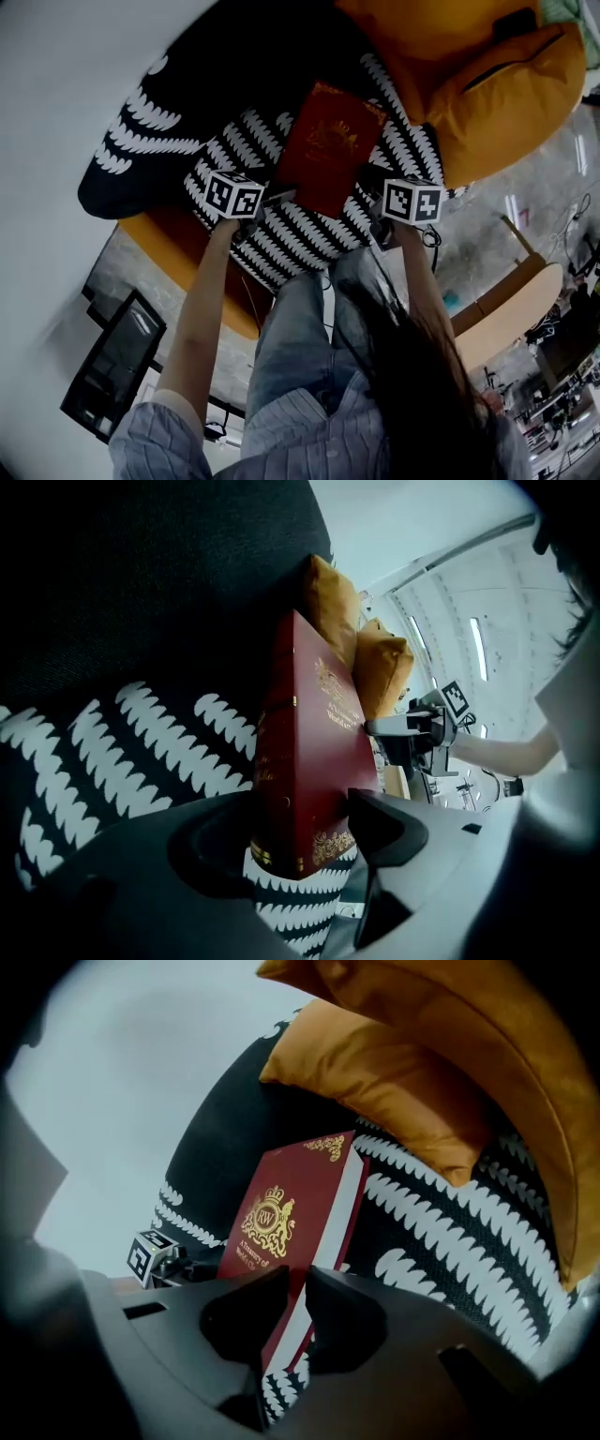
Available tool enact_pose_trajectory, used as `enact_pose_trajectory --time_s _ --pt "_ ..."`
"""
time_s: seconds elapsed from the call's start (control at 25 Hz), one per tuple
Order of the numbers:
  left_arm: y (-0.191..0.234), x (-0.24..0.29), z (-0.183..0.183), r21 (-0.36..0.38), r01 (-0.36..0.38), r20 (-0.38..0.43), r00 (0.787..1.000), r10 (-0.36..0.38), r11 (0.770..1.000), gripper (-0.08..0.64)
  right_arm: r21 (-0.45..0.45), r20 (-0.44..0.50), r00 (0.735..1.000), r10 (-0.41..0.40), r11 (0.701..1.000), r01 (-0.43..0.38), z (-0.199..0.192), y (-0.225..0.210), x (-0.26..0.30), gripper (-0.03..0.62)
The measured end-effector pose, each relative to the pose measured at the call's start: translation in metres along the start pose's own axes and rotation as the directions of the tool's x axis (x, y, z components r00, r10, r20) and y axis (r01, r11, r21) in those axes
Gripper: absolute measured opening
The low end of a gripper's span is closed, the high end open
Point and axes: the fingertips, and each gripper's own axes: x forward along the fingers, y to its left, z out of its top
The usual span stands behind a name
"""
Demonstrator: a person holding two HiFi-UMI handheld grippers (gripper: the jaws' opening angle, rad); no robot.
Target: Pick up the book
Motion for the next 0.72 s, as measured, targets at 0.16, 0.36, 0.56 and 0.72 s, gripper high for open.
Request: enact_pose_trajectory --time_s 0.16,0.36,0.56,0.72 --pt "-0.02 -0.032 -0.004 0.008 -0.025 0.038 0.999 0.025 1.0 0.327 -0.043 0.022 1.0 0.016 0.999 -0.015 0.001 0.036 -0.019 0.063" --pt "-0.054 -0.074 0.001 0.023 -0.037 0.105 0.994 0.035 0.999 0.327 -0.056 0.06 0.998 0.013 0.998 -0.009 0.007 0.073 -0.054 0.063" --pt "-0.092 -0.115 0.017 0.055 -0.02 0.191 0.982 0.009 0.998 0.325 -0.111 0.129 0.991 0.029 0.994 -0.015 0.026 0.113 -0.097 0.063" --pt "-0.127 -0.147 0.019 0.045 -0.027 0.245 0.969 0.015 0.999 0.325 -0.115 0.204 0.978 0.047 0.993 -0.023 0.034 0.149 -0.134 0.063"
